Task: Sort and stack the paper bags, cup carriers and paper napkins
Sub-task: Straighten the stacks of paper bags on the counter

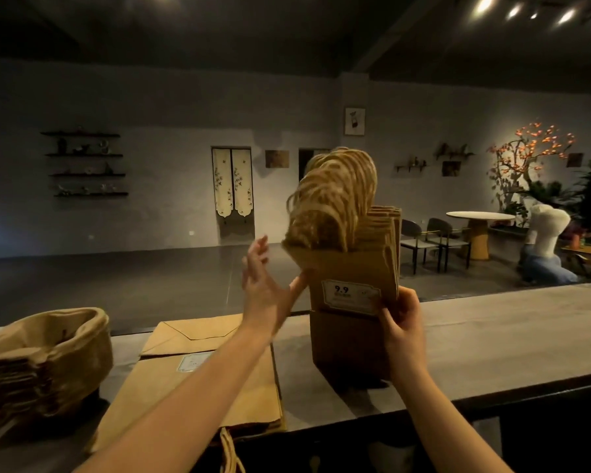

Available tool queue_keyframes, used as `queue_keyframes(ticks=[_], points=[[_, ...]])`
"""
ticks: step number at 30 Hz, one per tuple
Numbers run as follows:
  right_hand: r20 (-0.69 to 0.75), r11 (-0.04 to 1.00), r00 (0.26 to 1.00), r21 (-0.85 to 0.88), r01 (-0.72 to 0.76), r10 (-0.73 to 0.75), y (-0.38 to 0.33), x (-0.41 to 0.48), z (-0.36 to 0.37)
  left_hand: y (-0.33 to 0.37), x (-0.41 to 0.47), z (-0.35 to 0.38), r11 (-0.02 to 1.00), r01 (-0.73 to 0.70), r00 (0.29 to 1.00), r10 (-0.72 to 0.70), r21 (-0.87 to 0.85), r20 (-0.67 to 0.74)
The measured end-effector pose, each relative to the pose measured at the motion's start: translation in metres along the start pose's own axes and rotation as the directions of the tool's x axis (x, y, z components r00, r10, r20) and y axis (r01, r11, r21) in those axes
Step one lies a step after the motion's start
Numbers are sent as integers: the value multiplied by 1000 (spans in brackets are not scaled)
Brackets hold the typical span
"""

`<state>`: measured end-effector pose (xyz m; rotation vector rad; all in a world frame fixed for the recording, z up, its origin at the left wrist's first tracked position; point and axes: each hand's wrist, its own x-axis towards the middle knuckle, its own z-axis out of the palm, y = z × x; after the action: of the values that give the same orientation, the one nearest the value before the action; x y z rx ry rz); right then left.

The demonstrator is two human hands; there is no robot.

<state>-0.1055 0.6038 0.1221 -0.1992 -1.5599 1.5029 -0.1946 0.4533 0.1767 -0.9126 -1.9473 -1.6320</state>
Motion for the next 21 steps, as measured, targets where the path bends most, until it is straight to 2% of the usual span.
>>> queue_keyframes(ticks=[2, 5, 6, 8, 10, 12, 14, 15, 17, 18, 21], points=[[28, 988, 996, -128, 89, -86, -6, 2, -5, -5, 11, -19, 922, -310, 945, 326, 233, -33], [46, 865, 971, -447, 229, -234, -18, 9, -4, 5, 13, -41, 668, -540, 763, 645, 512, -37], [44, 819, 961, -512, 258, -275, -23, 12, -2, 17, 10, -45, 610, -577, 705, 708, 543, -46], [36, 744, 939, -599, 294, -342, -29, 14, 3, 43, 5, -48, 546, -615, 658, 753, 569, -12], [46, 654, 916, -685, 320, -400, -33, 15, 5, 60, 2, -47, 413, -655, 619, 773, 633, 136], [82, 561, 890, -749, 353, -449, -34, 14, 4, 70, -2, -44, 210, -671, 585, 739, 711, 335], [162, 444, 824, -777, 446, -543, -35, 10, 4, 81, -6, -34, 12, -644, 646, 544, 765, 536], [207, 378, 784, -786, 489, -586, -37, 7, 6, 84, -6, -23, -43, -639, 689, 411, 768, 597], [288, 276, 724, -787, 552, -627, -40, 1, 9, 86, -3, 0, -17, -625, 764, 189, 780, 616], [310, 254, 702, -778, 575, -641, -42, -1, 10, 87, -1, 8, 1, -617, 780, 134, 787, 611], [312, 216, 641, -764, 608, -701, -46, -1, 8, 85, 3, 15, 31, -612, 781, 185, 791, 597]])
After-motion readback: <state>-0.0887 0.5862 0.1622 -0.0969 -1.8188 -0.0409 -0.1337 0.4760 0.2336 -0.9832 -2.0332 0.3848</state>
